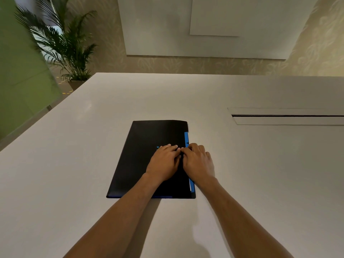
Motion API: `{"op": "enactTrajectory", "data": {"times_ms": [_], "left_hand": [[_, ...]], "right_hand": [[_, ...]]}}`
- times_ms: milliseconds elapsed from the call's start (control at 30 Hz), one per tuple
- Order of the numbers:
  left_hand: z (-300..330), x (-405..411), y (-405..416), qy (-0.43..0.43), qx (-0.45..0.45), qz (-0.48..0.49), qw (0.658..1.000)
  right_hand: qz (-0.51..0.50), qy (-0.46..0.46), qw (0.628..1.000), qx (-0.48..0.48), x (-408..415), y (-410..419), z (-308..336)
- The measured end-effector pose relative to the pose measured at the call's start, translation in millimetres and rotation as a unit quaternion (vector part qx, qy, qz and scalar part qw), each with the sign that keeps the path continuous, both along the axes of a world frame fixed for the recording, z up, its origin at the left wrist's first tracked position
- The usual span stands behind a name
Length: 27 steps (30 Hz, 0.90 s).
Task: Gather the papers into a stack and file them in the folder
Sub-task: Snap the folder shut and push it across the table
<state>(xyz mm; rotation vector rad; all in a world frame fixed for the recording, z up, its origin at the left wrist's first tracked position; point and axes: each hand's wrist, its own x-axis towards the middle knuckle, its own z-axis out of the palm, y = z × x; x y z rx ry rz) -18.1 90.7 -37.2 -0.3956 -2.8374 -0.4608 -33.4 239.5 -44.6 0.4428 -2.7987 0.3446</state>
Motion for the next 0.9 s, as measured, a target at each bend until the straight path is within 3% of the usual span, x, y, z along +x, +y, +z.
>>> {"op": "enactTrajectory", "data": {"times_ms": [600,767,900], "left_hand": [[4,0,0,-0.035,-0.011,-0.007,0.999],[6,3,-3,-0.03,0.056,-0.009,0.998],[18,10,-12,0.002,0.173,0.043,0.984]], "right_hand": [[-0.01,-0.018,0.999,0.025,6,-5,8],[-0.016,-0.016,1.0,-0.003,10,-4,7],[-0.065,-0.036,0.992,-0.104,20,-1,13]]}}
